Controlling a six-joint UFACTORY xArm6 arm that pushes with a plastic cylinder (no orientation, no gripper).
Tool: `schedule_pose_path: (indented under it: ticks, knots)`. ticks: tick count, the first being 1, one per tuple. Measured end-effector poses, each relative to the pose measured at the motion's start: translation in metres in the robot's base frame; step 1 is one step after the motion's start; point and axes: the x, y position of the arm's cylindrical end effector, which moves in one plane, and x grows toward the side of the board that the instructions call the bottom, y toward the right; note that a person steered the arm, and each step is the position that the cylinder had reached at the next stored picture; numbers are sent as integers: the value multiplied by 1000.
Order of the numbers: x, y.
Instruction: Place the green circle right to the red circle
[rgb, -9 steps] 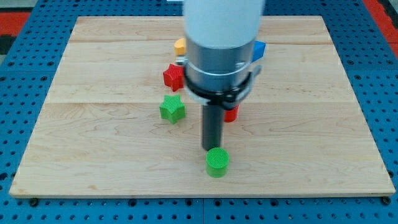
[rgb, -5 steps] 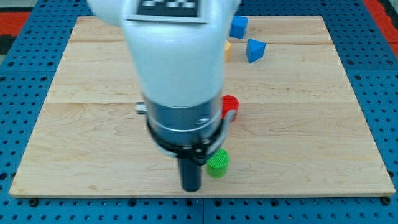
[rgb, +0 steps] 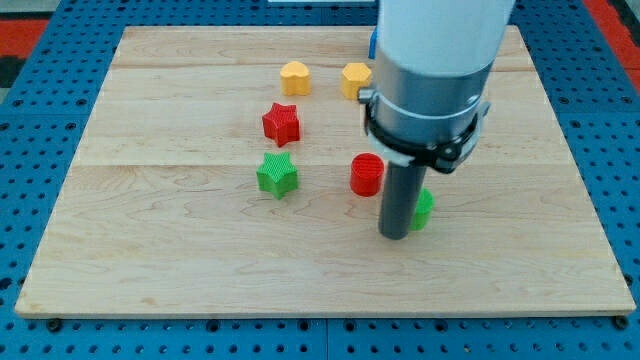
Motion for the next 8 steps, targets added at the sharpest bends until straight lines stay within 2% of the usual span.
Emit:
schedule_pose_path:
  ticks: [2, 3, 5, 7, 8]
  knots:
    - [-22, 43]
    - [-22, 46]
    - [-21, 90]
    - [-82, 117]
    - [-81, 110]
